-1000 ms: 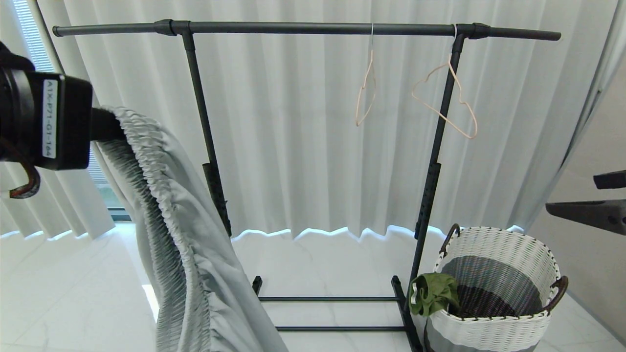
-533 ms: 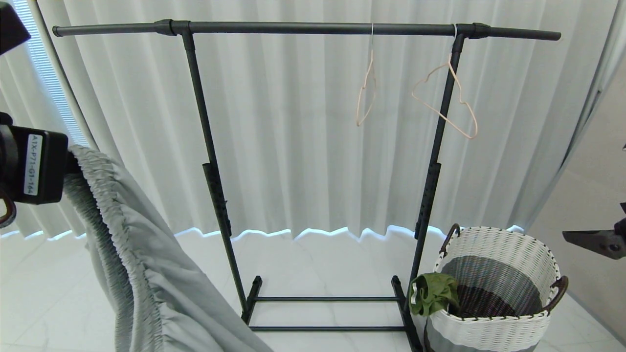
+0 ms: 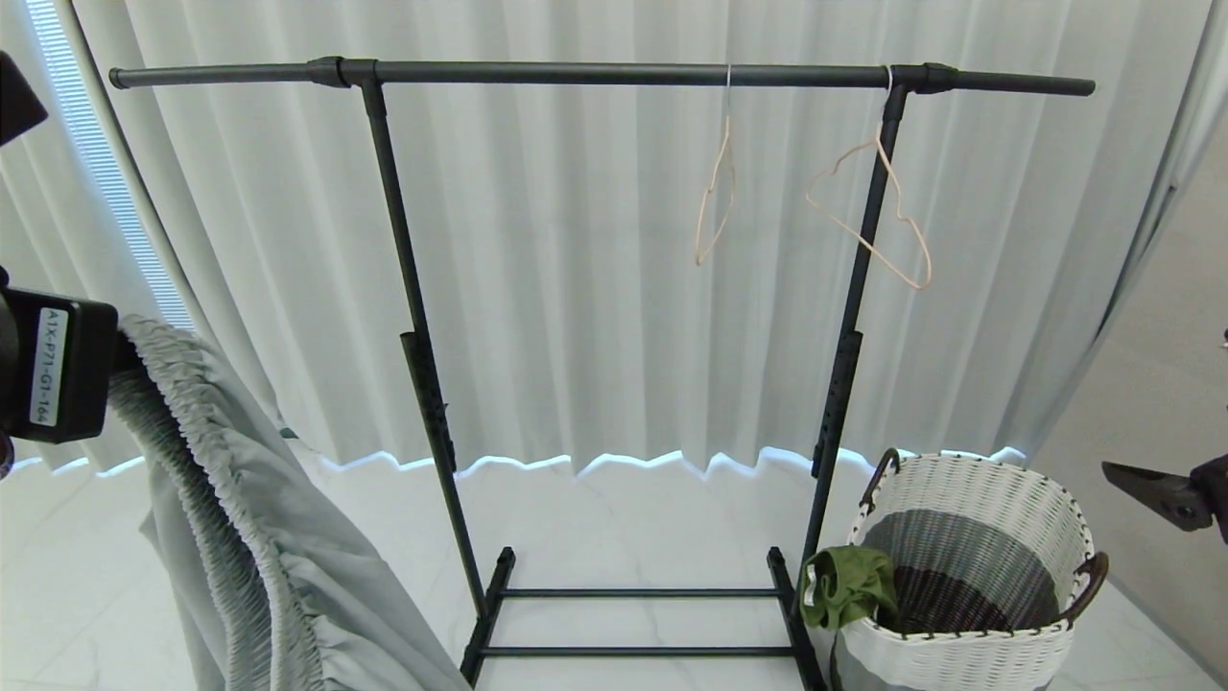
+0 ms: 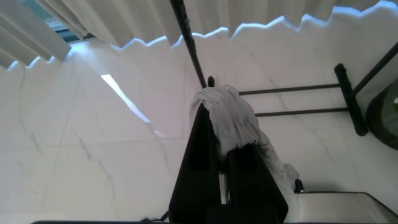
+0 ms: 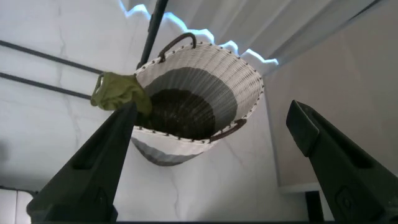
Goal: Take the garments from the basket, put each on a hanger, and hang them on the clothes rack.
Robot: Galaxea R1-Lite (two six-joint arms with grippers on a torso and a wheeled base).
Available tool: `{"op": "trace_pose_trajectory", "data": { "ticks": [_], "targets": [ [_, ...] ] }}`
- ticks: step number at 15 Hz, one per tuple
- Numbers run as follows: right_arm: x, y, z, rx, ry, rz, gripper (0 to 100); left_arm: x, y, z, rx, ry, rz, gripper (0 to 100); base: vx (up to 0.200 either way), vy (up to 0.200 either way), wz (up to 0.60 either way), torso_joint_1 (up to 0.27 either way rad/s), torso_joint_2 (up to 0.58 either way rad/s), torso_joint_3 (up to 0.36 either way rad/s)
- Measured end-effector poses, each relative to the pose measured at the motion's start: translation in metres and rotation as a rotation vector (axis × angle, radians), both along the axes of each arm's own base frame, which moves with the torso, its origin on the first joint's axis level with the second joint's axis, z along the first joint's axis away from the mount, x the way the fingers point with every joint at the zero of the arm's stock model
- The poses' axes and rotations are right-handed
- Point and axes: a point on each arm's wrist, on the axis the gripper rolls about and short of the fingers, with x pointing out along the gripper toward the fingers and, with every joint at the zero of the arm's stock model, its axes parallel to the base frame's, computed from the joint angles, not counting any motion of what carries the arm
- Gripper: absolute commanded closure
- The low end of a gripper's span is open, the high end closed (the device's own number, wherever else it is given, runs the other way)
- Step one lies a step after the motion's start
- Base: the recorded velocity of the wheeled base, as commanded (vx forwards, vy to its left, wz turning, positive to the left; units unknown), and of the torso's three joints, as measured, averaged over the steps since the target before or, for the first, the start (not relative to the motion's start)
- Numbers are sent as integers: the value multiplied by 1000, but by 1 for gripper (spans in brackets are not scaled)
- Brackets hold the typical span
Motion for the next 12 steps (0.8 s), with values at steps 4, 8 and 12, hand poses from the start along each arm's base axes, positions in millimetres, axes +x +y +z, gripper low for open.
{"op": "trace_pose_trajectory", "data": {
  "ticks": [4, 8, 12],
  "targets": [
    [0, -5, -1, 6, 3, -29, 0, 0, 0, -5, 22, 8, 3, 100, 0, 0, 0, 129, -443, -320],
    [3, -8, 0, 48, -9, -12, 0, -1, 0, -6, 35, 8, 6, 100, 0, 0, 0, 161, -467, -306],
    [14, -8, 14, 138, -74, -39, 0, 4, -2, -2, 33, -47, -9, 100, 0, 0, 0, 190, -491, -305]
  ]
}}
